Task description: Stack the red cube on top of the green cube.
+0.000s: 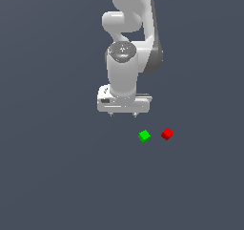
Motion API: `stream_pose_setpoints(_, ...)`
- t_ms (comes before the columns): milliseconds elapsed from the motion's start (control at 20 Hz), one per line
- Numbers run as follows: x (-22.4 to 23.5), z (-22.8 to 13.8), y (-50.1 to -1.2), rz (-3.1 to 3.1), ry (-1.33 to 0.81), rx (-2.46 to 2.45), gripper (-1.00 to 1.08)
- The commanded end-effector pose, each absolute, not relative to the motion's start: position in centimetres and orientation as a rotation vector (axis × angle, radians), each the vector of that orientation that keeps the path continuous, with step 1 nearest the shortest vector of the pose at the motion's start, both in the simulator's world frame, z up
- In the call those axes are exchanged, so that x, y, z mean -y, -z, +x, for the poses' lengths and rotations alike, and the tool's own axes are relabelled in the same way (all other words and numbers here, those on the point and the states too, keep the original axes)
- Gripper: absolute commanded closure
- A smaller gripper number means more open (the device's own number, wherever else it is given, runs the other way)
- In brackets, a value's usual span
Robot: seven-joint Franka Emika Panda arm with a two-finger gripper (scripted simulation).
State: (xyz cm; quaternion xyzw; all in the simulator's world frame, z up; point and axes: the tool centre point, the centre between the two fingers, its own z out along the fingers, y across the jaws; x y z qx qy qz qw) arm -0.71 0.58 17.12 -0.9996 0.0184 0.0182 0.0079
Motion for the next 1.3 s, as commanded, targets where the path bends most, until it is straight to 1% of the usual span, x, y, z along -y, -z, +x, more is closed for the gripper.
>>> stream_pose_setpoints(0, -0.6, -0.7, -17.1, -3.125, -0.057, -0.058, -0.92)
stream_pose_setpoints(300, -1.0, -0.9, -16.9, -3.124, -0.056, -0.083, -0.92)
stream_pose_setpoints(600, -2.4, -1.4, -16.3, -3.122, -0.052, -0.160, -0.92)
stream_pose_setpoints(1250, -8.4, -2.5, -13.8, -3.095, -0.038, -0.471, -0.92)
